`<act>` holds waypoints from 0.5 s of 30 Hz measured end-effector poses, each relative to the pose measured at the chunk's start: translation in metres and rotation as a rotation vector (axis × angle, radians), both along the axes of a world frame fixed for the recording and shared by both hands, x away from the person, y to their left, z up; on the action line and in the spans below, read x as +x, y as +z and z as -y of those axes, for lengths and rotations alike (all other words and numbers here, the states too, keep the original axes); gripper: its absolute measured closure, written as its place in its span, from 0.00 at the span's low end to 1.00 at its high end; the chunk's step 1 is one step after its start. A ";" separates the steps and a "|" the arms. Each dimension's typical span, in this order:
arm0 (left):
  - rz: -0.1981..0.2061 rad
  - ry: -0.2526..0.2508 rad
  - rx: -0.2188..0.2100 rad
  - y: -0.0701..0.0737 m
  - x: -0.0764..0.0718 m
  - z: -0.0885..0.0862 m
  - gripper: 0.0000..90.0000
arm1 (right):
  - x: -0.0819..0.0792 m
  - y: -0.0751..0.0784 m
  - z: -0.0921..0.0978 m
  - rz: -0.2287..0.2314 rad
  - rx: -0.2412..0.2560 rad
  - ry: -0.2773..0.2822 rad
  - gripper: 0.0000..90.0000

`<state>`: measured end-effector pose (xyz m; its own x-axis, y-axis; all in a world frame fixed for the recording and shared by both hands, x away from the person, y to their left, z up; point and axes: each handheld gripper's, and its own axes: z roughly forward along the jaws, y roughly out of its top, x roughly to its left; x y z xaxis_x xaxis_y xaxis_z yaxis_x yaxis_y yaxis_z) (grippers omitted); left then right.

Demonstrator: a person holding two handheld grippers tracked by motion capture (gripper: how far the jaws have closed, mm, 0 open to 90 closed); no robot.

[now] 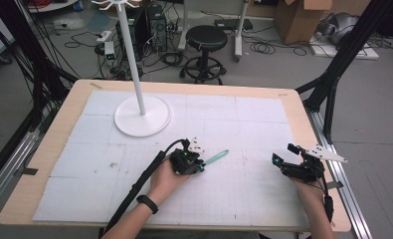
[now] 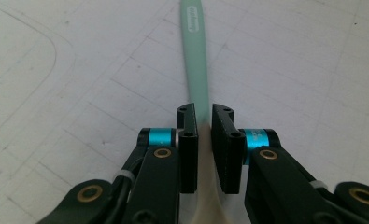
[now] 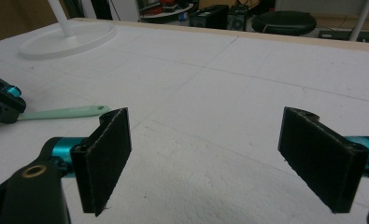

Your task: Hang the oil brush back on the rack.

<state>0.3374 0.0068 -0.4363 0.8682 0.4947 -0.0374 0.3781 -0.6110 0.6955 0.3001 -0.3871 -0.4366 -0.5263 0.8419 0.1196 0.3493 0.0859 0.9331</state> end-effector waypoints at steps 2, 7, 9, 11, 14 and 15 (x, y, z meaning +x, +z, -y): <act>0.001 0.004 0.003 0.000 0.000 0.000 0.91 | 0.000 0.000 0.000 0.006 -0.002 0.000 0.18; -0.010 0.011 -0.013 0.000 0.001 -0.001 0.91 | 0.000 0.000 0.000 0.004 -0.003 0.002 0.18; -0.002 0.004 -0.004 0.000 0.001 -0.001 0.91 | 0.001 0.000 0.000 -0.001 -0.002 0.000 0.18; 0.014 0.004 -0.005 0.000 -0.001 0.000 0.91 | 0.001 -0.001 0.000 -0.002 -0.002 0.001 0.18; 0.026 0.004 -0.015 0.002 -0.001 -0.001 0.91 | 0.001 -0.001 0.000 -0.001 -0.002 0.002 0.18; 0.026 0.004 -0.015 0.002 -0.001 -0.001 0.91 | 0.001 -0.001 0.000 -0.001 -0.002 0.002 0.18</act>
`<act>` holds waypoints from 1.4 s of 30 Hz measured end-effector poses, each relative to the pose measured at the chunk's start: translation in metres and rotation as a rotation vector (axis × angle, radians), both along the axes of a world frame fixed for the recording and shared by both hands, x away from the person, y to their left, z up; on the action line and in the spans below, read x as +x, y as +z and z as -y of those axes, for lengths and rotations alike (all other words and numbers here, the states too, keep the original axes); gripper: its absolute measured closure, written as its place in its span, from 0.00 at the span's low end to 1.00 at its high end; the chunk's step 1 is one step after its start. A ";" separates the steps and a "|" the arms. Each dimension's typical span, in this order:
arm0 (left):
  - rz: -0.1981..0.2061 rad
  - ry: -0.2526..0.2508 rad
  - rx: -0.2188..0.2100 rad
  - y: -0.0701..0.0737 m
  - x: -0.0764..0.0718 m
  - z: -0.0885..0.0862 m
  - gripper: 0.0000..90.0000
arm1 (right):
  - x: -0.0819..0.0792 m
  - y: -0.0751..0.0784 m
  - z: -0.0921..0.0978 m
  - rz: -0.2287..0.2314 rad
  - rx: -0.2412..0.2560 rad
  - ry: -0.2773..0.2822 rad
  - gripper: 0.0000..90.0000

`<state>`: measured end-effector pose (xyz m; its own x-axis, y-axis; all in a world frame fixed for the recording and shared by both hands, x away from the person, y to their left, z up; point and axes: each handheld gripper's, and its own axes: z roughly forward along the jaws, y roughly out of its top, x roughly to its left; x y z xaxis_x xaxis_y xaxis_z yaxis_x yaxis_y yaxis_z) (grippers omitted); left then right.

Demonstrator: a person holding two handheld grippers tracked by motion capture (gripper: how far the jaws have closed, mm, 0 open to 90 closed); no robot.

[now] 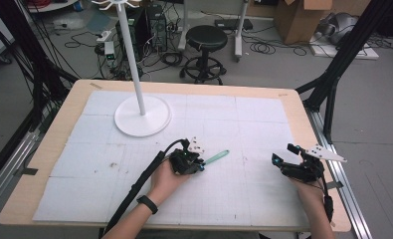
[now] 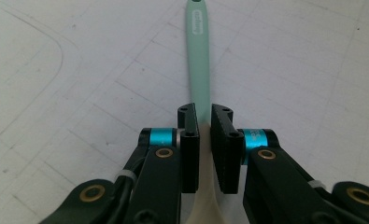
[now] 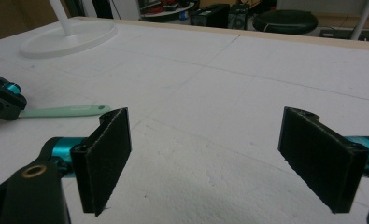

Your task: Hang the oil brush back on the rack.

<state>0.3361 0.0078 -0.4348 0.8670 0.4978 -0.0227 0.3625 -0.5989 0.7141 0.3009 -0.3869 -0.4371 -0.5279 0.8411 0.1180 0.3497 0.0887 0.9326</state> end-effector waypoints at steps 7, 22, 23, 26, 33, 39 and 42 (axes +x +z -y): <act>0.044 0.006 -0.065 0.011 -0.001 -0.009 0.91 | 0.000 0.000 0.000 0.002 0.004 -0.002 0.18; 0.169 0.120 -0.259 0.049 -0.007 -0.064 0.91 | 0.000 0.000 -0.001 -0.002 0.001 0.000 0.18; 0.169 0.120 -0.259 0.049 -0.007 -0.064 0.91 | 0.000 0.000 -0.001 0.000 0.000 0.000 0.18; 0.217 0.183 -0.300 0.057 -0.010 -0.082 0.91 | 0.000 0.000 -0.001 0.000 -0.003 0.001 0.18; 0.299 0.273 -0.388 0.078 -0.015 -0.128 0.91 | 0.000 -0.001 -0.001 -0.009 -0.005 0.000 0.18; 0.352 0.319 -0.420 0.093 -0.016 -0.156 0.91 | 0.000 -0.001 -0.001 -0.009 -0.011 -0.001 0.18; 0.388 0.354 -0.429 0.102 -0.017 -0.173 0.91 | 0.000 -0.001 -0.001 -0.008 -0.009 -0.003 0.18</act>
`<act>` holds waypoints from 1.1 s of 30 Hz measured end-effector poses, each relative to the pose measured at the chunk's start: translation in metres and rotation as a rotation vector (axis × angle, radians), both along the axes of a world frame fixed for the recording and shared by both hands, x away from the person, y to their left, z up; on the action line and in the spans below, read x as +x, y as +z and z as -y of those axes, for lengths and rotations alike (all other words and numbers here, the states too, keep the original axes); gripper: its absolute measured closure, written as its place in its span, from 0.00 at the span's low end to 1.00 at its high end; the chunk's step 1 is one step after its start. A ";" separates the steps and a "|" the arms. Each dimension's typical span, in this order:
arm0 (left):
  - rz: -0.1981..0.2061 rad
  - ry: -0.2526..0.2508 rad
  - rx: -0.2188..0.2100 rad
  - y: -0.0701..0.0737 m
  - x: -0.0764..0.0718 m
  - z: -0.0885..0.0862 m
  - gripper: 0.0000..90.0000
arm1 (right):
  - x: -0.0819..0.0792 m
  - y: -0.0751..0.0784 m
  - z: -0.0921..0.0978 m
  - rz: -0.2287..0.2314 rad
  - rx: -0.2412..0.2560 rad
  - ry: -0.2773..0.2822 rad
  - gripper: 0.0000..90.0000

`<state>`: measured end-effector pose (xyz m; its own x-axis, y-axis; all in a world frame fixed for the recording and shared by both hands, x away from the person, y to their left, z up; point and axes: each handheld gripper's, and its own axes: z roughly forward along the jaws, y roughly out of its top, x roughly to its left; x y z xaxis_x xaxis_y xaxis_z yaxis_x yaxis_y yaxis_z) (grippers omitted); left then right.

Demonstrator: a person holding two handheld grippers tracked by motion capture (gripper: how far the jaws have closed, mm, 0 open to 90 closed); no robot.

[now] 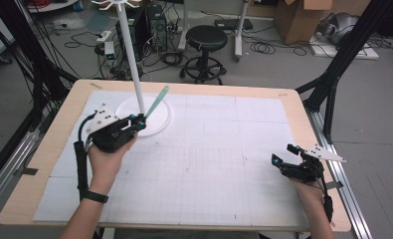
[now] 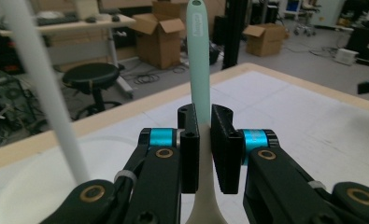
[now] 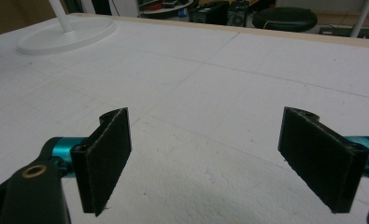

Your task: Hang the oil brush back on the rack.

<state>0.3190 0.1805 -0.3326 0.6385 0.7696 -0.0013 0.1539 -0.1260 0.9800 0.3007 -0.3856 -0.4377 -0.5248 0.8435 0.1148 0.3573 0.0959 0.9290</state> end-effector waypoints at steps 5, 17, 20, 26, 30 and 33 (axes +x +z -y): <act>0.062 0.069 -0.005 0.018 0.000 -0.027 0.91 | 0.000 0.000 -0.001 -0.005 -0.002 0.003 0.18; 0.167 0.145 -0.057 0.057 0.000 -0.060 0.91 | 0.001 0.000 0.000 0.003 -0.003 0.002 0.18; 0.182 0.164 -0.070 0.064 0.001 -0.064 0.91 | 0.000 0.000 0.000 -0.002 0.002 0.000 0.18; 0.231 0.186 -0.110 0.085 0.004 -0.076 0.91 | 0.001 -0.001 0.000 0.001 -0.003 0.001 0.18; 0.246 0.195 -0.121 0.092 0.006 -0.079 0.91 | 0.001 -0.001 0.000 0.004 -0.005 0.003 0.18; 0.263 0.201 -0.109 0.100 0.006 -0.082 0.91 | 0.001 0.000 0.000 -0.001 0.000 0.002 0.18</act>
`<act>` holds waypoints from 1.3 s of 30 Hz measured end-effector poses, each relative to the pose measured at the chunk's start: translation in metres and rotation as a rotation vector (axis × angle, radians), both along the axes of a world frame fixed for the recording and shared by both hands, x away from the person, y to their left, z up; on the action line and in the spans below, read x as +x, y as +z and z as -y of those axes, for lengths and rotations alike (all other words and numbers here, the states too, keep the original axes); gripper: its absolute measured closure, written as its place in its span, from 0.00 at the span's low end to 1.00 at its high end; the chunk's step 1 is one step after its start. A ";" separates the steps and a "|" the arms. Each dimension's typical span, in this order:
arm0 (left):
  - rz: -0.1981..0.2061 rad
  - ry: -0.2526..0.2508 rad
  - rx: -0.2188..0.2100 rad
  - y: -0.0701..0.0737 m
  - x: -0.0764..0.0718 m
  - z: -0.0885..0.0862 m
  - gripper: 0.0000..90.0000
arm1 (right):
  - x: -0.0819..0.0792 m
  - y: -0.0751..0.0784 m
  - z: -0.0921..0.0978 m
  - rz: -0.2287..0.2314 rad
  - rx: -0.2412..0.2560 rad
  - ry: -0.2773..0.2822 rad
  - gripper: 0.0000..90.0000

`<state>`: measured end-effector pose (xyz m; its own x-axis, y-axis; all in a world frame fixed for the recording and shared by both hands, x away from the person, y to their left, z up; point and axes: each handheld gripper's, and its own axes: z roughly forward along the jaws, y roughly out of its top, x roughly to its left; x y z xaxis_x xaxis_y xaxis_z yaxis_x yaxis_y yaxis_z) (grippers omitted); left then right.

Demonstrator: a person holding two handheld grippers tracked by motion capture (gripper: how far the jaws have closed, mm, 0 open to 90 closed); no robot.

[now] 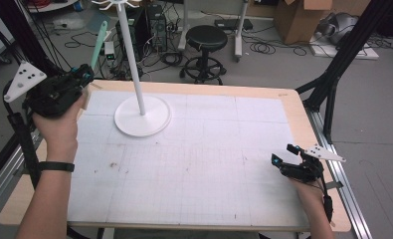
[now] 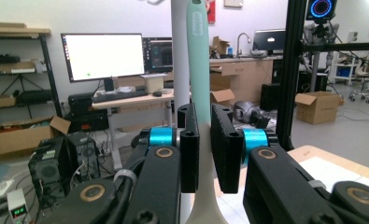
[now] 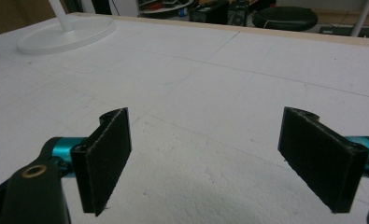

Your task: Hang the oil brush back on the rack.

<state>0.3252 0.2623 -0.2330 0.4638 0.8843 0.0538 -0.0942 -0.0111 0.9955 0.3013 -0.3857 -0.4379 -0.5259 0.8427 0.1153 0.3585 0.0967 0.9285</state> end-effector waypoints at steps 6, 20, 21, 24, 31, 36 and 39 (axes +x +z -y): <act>0.023 0.000 -0.019 0.010 0.004 -0.003 0.91 | 0.000 0.000 0.000 0.000 0.002 0.000 0.18; 0.035 0.004 -0.042 0.014 0.013 -0.004 0.91 | -0.001 0.000 0.000 0.001 0.003 0.004 0.18; 0.030 0.007 -0.039 0.013 0.015 -0.004 0.91 | -0.001 0.000 0.000 0.001 0.004 0.003 0.18; 0.025 0.008 -0.046 0.013 0.017 -0.005 0.91 | -0.001 0.000 0.000 0.001 0.003 0.004 0.18; 0.030 0.002 -0.049 0.012 0.021 -0.004 0.91 | -0.001 0.000 -0.001 -0.005 0.001 0.004 0.18; 0.023 -0.003 -0.034 0.010 0.022 -0.001 0.91 | -0.001 0.000 0.000 -0.003 0.008 0.003 0.18; 0.023 0.000 -0.023 0.010 0.023 0.000 0.91 | -0.001 0.000 0.000 -0.002 0.006 0.003 0.18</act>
